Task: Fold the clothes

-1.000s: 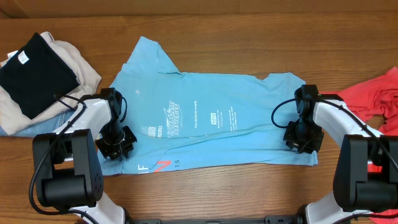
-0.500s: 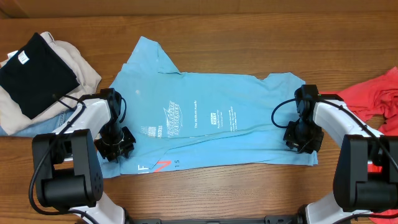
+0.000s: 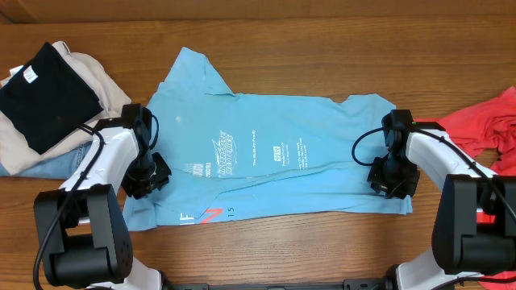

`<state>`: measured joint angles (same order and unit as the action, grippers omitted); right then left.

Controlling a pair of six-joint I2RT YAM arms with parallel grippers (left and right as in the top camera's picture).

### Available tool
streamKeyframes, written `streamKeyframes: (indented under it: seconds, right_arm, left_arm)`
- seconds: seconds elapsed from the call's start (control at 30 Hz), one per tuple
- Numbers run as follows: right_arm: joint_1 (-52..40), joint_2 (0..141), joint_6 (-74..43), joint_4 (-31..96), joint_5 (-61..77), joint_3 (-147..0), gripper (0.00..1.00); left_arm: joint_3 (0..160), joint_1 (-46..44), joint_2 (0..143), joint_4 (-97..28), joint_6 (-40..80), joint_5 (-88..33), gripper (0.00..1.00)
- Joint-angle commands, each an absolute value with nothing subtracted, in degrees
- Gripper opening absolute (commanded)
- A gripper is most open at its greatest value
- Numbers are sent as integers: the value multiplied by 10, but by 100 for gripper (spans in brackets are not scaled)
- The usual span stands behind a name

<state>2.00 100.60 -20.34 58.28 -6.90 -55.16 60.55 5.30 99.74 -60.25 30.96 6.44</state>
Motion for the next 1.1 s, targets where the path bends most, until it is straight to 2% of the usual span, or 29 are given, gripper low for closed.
streamKeyframes:
  seconds: [0.0, 0.03, 0.1, 0.53, 1.07]
  right_arm:
    - [32, 1025, -210, 562, -120, -532, 33]
    - [32, 1025, -210, 562, -120, -532, 33]
    - [32, 1025, -210, 562, -120, -532, 33]
    - [32, 1025, -210, 560, -120, -532, 33]
    - [32, 1025, -210, 560, -120, -532, 34]
  left_arm:
    - [613, 56, 990, -601, 298, 76, 23]
    - [613, 56, 990, -599, 298, 76, 12]
    - [613, 56, 990, -597, 298, 76, 4]
    - [716, 56, 989, -569, 265, 45, 4]
    - [732, 55, 989, -474, 230, -94, 5]
